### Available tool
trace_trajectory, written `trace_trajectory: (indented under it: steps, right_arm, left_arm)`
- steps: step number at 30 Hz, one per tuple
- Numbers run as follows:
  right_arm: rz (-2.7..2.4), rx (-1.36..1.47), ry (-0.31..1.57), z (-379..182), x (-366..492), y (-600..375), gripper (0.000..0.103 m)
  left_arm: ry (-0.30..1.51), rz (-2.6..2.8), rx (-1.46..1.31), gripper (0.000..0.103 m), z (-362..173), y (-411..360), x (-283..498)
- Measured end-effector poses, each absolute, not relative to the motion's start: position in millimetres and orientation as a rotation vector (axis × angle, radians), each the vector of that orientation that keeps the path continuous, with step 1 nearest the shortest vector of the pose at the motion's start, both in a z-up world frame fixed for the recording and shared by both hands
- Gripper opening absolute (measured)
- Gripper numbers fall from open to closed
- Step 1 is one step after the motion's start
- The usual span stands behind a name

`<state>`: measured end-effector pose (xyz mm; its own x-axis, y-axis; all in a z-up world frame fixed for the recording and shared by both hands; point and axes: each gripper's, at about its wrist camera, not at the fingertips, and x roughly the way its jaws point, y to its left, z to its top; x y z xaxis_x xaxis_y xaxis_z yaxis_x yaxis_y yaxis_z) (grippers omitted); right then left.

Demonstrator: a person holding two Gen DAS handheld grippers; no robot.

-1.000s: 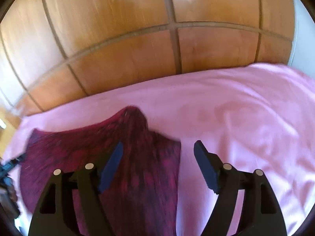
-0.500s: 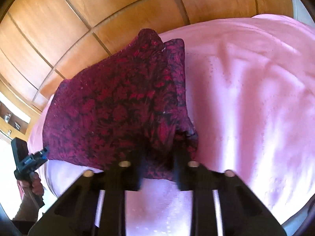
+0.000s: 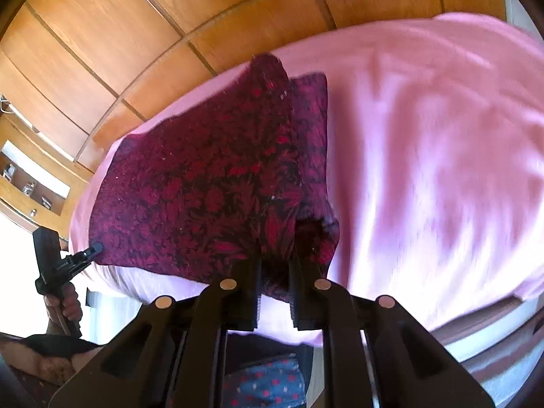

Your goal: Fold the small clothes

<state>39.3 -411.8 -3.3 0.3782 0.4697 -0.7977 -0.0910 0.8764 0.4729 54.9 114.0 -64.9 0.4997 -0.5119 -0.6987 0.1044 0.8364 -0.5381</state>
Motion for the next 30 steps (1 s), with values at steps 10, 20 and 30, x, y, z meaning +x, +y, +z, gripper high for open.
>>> trace_trajectory:
  steps: [10,20,30]
  right_arm:
    - [0.234,0.356,0.986,8.4,113.5,-403.1,0.064]
    - [0.150,0.135,1.050,-23.7,162.2,-367.1,0.015]
    - [0.078,0.091,0.952,3.7,155.6,-370.6,0.056]
  left_arm:
    - [0.806,-0.341,-0.396,0.029,-32.2,100.4,91.4]
    - [0.880,-0.248,-0.237,0.029,-63.5,70.4,148.5]
    - [0.805,-0.206,-0.288,0.055,-34.9,92.8,140.7]
